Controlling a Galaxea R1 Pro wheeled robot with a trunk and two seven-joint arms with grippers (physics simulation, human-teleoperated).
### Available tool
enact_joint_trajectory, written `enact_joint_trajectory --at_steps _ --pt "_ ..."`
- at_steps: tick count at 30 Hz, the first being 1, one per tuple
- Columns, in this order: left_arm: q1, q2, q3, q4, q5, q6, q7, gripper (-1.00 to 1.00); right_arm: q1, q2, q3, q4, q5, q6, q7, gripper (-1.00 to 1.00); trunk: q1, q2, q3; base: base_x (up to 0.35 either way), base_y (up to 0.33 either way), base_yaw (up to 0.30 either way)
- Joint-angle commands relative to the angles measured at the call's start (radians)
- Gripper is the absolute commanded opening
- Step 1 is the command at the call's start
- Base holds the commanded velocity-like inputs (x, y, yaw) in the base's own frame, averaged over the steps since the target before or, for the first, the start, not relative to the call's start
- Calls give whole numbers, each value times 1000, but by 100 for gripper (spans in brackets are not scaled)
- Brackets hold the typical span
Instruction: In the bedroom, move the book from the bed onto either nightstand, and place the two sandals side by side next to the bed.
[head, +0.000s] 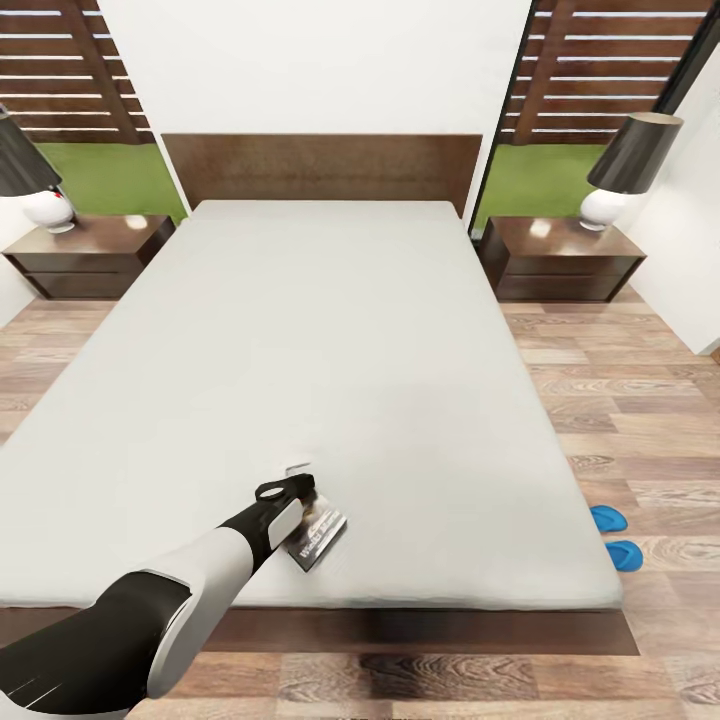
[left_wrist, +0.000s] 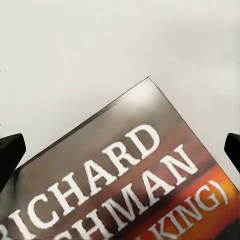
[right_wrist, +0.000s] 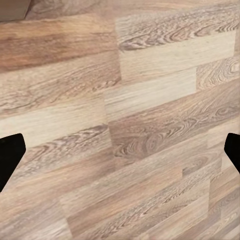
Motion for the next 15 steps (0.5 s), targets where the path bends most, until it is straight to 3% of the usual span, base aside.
enact_joint_trajectory --at_steps 1,15 --pt "-1 0 -9 0 10 -2 4 100 -1 0 8 2 -11 -4 5 100 0 0 -1 -129 0 0" --pt "-1 0 -8 0 10 -3 4 100 -1 0 8 2 -11 -4 5 100 0 0 -1 -38 0 0"
